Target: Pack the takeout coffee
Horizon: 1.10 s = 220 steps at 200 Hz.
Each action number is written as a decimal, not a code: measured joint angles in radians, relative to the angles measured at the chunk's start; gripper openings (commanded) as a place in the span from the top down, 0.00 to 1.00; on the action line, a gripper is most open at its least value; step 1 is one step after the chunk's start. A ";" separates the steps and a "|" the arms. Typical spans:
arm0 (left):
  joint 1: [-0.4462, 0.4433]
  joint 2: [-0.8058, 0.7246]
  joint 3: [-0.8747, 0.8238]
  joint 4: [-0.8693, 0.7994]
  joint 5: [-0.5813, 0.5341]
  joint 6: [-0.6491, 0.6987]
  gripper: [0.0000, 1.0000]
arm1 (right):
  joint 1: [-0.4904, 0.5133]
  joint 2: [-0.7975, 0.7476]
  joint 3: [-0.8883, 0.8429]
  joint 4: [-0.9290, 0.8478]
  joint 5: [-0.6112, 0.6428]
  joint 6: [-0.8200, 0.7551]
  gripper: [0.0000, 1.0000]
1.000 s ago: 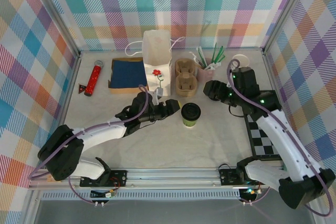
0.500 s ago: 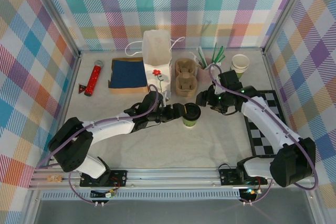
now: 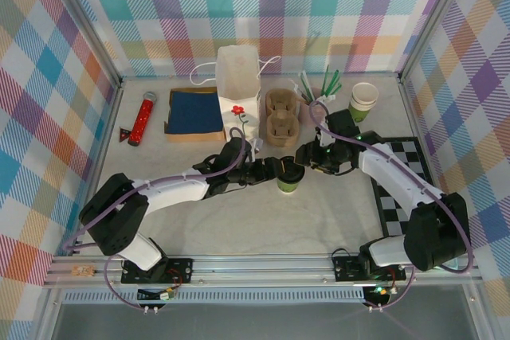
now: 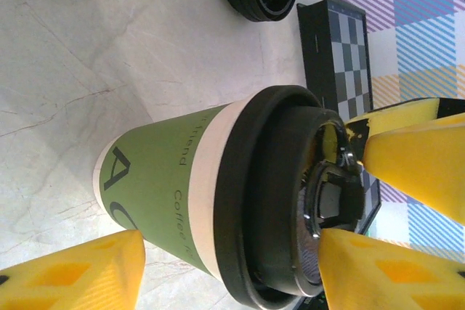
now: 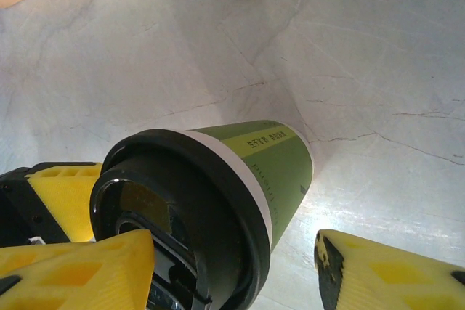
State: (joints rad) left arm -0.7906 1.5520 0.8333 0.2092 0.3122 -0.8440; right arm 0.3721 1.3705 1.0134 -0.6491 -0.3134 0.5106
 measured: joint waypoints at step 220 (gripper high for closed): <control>-0.001 0.031 -0.008 0.082 -0.008 -0.004 0.57 | -0.006 -0.008 -0.142 0.256 -0.055 0.036 0.67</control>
State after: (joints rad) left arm -0.7914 1.5833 0.8249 0.2913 0.3046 -0.8482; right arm 0.3656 1.3624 0.8719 -0.3927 -0.3683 0.5468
